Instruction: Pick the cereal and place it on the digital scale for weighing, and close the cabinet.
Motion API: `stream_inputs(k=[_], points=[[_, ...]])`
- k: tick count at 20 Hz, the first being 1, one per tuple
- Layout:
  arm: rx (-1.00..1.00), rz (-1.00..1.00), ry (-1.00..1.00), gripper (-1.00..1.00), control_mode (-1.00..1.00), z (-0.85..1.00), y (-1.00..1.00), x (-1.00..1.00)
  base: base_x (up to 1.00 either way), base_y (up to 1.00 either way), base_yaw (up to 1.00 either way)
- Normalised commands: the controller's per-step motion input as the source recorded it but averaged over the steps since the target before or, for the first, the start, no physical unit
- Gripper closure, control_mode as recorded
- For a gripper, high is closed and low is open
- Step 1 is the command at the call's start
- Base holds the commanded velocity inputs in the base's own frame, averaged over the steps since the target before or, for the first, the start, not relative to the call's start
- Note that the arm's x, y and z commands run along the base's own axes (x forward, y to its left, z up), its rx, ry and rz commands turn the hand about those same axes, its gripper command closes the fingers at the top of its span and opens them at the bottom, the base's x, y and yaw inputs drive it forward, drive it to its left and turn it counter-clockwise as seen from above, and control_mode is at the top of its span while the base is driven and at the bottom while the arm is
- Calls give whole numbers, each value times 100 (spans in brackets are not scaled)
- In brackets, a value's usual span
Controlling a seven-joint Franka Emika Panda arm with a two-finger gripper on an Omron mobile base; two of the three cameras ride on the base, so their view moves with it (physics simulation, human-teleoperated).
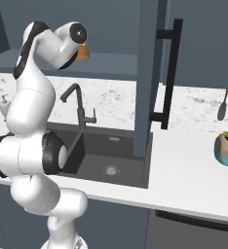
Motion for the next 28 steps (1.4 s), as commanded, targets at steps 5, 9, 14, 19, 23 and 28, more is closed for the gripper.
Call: stream_inputs(k=[5, 9, 14, 19, 23, 28], points=[[-1, 0, 0, -100, -100, 0, 25, 15, 0, 0, 0], [0, 0, 0, -100, -100, 0, 3, 23, 0, 0, 0], [-2, 0, 0, -100, -100, -4, 32, 15, 0, 0, 0], [-1, 0, 0, -100, -100, -2, 12, 21, 0, 0, 0], [-1, 0, 0, -100, -100, -5, 17, 11, 0, 0, 0], [-2, -2, 0, 100, -100, -9, 25, 21, 0, 0, 0]])
